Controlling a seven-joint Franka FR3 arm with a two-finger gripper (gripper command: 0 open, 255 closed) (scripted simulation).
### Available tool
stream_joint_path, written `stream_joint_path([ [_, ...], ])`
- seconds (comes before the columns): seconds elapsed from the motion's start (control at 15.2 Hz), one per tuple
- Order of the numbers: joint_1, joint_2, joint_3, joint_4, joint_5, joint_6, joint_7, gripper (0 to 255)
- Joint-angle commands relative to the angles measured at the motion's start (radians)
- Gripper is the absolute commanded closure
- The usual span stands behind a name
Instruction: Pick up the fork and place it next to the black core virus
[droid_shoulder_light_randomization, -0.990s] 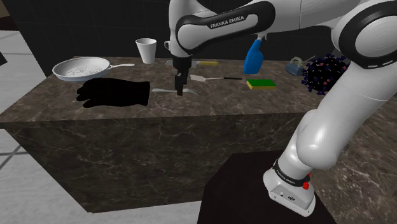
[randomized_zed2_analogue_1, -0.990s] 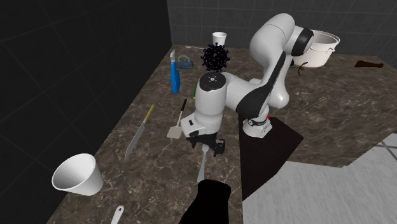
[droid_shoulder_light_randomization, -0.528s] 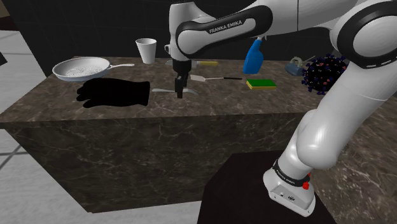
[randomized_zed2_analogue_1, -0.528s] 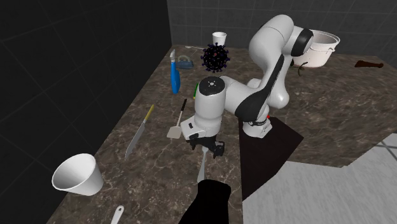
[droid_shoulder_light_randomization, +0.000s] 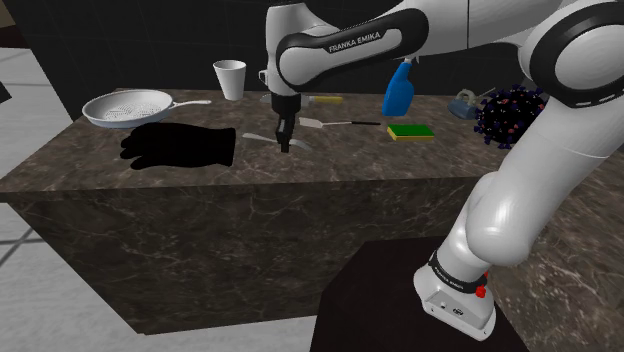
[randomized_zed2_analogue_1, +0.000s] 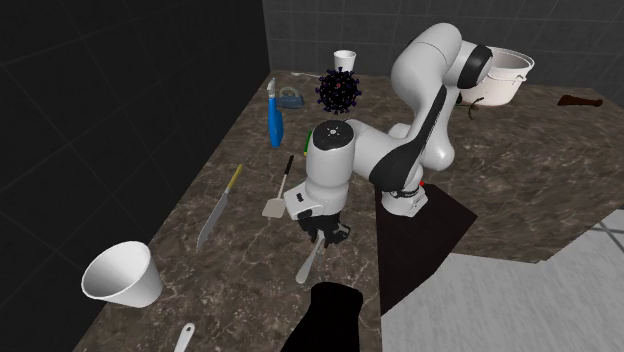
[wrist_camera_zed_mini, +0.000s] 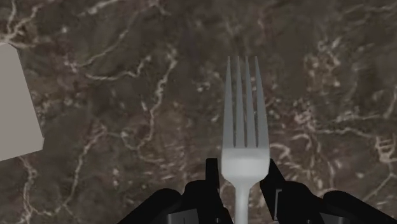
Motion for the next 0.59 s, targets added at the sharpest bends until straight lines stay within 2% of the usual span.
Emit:
stream_joint_path([
  [0.0, 0.000, 0.000, 0.000, 0.000, 0.000, 0.000, 0.000, 255],
  [0.2, 0.000, 0.000, 0.000, 0.000, 0.000, 0.000, 0.000, 255],
  [0.53, 0.000, -0.012, 0.000, 0.054, 0.002, -0.066, -0.003, 255],
])
